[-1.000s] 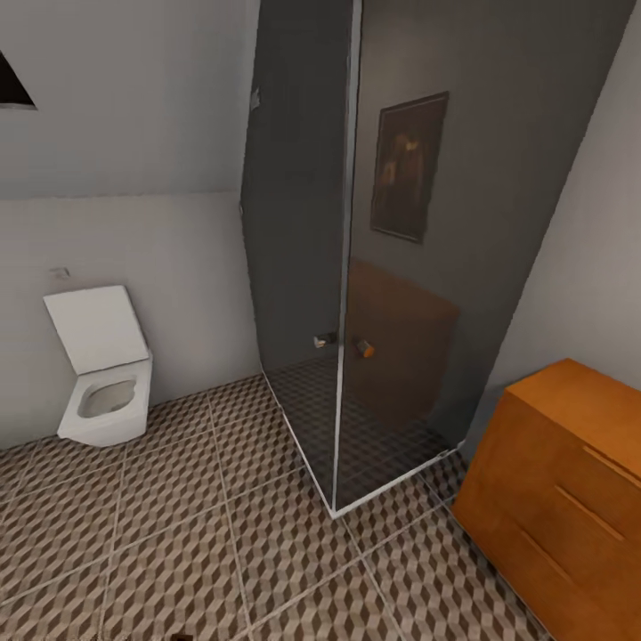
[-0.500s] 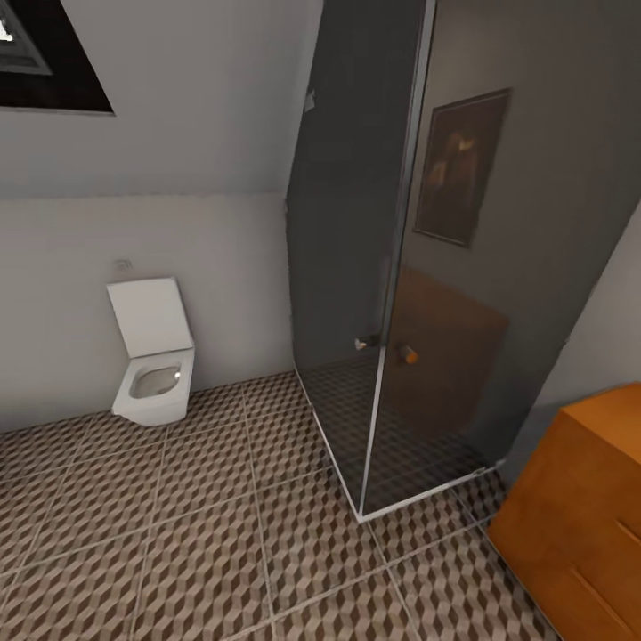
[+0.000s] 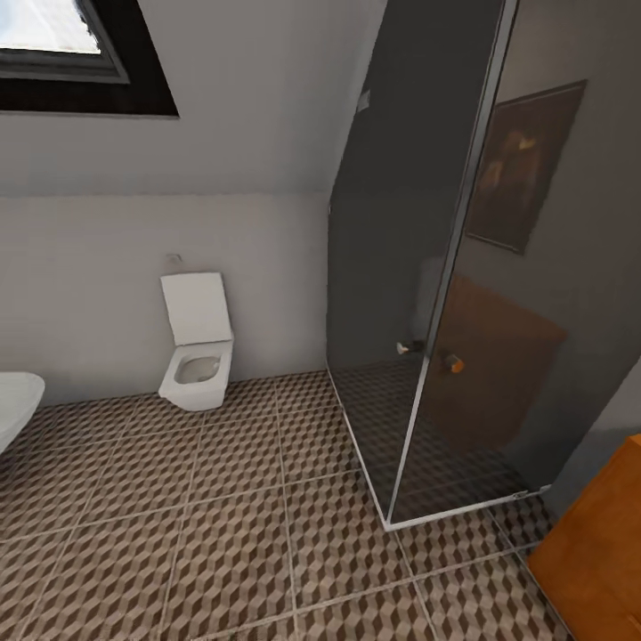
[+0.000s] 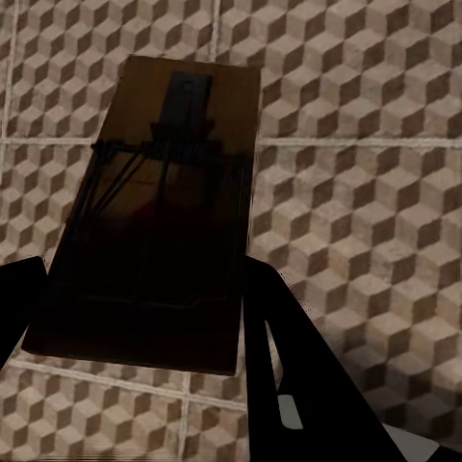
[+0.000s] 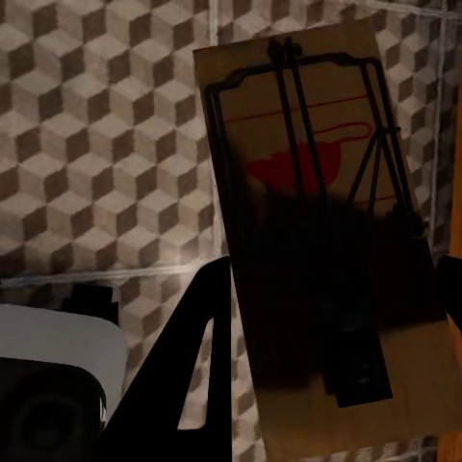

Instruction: Take the four mousetraps from the cabinet in the bathroom and place them on the bathroom floor. Make sure all four end up on the same floor surface, and ensure that at least two of them are either under or directly next to the same bathroom sink.

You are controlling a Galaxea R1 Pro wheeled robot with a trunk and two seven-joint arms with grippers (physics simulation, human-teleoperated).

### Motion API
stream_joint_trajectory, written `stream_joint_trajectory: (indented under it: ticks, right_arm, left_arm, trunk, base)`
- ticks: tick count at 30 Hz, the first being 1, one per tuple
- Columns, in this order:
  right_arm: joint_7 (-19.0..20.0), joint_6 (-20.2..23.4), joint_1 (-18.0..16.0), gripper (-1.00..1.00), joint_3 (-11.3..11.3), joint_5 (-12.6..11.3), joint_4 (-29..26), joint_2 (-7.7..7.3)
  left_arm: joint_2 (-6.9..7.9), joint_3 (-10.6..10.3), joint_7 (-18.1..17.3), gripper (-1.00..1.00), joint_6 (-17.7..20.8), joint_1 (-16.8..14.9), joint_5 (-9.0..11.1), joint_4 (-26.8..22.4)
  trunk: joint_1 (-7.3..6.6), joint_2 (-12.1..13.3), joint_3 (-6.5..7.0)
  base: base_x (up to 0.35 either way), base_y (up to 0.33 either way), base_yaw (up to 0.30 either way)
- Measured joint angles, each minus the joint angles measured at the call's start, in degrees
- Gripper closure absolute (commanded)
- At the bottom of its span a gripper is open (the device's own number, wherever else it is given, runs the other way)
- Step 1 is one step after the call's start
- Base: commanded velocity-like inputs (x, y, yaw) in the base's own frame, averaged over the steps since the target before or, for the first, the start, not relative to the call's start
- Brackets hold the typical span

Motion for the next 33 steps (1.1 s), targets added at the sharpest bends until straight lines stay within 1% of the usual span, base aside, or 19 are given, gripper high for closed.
stream_joint_trajectory:
  ticks: [29, 33]
  right_arm:
    - [0.0, 0.0, 0.0, 1.0, 0.0, 0.0, 0.0, 0.0]
    - [0.0, 0.0, 0.0, 1.0, 0.0, 0.0, 0.0, -0.04]
  left_arm:
    - [0.17, 0.1, 0.0, 1.0, 0.0, 0.0, 0.0, 0.3]
    - [0.23, 0.1, 0.0, 1.0, 0.0, 0.0, 0.0, 0.3]
  trunk:
    - [0.0, 0.0, -0.52]
    - [0.0, 0.0, -0.58]
  base:
    - [0.0, 0.0, 0.288]
    - [0.0, 0.0, 0.168]
